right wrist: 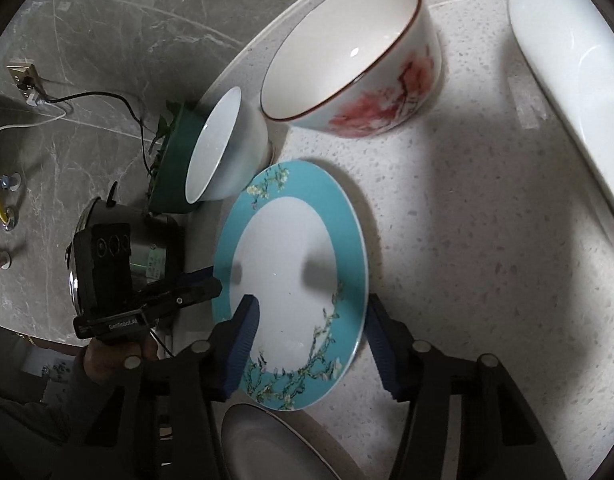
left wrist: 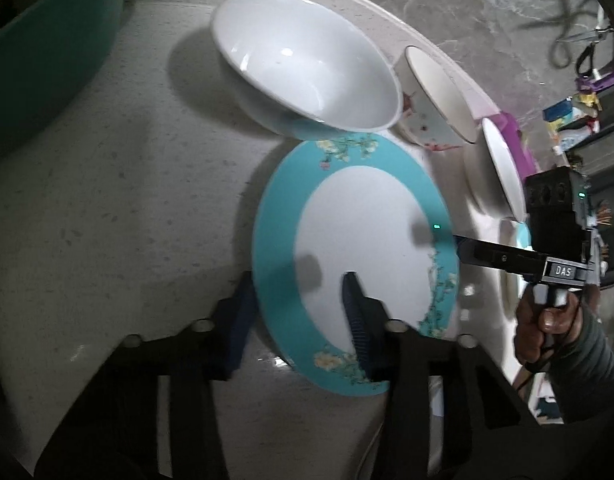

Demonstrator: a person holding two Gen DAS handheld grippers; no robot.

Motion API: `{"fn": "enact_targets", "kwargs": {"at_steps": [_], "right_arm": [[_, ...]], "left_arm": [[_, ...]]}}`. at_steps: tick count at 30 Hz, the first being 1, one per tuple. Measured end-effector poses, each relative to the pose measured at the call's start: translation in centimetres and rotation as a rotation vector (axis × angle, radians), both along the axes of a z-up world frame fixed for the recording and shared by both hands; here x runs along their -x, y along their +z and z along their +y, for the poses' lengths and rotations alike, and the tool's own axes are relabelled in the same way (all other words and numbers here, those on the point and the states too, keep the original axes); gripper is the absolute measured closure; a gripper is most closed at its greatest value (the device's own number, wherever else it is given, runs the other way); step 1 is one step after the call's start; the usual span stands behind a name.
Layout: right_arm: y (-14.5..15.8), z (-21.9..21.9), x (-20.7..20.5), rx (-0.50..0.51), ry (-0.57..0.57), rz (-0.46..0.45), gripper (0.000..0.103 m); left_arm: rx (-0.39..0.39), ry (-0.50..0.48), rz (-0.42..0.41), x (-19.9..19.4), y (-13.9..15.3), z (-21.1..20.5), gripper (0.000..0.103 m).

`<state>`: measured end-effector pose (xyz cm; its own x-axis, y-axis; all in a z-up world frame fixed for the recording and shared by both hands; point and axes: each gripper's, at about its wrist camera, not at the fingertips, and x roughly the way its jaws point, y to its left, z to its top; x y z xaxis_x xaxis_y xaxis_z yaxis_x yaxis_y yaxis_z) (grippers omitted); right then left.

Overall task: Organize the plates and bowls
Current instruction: 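Close both grippers on the rim of the teal blossom plate, then lift the teal plate and lower it onto the grey-rimmed plate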

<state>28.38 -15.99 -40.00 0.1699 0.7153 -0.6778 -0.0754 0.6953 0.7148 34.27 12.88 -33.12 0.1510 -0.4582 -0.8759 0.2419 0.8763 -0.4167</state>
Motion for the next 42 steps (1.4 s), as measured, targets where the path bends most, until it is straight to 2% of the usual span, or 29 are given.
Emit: {"fn": "enact_targets", "kwargs": {"at_steps": [2,4,6,10,17,25,42], "right_arm": [[0.2,0.2,-0.1,0.050,0.004,-0.006,0.062],[0.2,0.3,-0.2,0.114,-0.004,0.009,0.081],[0.1,0.1,-0.5,0.149,-0.024,0.039,0.089],[0.3,0.4,-0.6,0.190,-0.051,0.050,0.089],[0.2,0.2,-0.1,0.193,-0.090,0.068,0.089],[1.0,0.0,0.5,0.223,-0.094,0.061,0.089],[2.8,-1.4,1.4,0.205,-0.159,0.058,0.089]], "left_arm": [[-0.012,0.010,-0.003,0.0,-0.1,0.1,0.078],[-0.058,0.001,-0.018,0.1,-0.1,-0.3,0.080],[-0.102,-0.006,-0.033,0.1,0.0,-0.8,0.085],[-0.139,0.000,-0.055,0.1,0.0,-1.2,0.086],[-0.090,0.007,-0.048,0.5,-0.1,-0.7,0.090],[-0.090,-0.013,-0.057,0.7,0.4,-1.5,0.090],[-0.031,-0.022,-0.059,1.0,3.6,-1.6,0.091]]}}
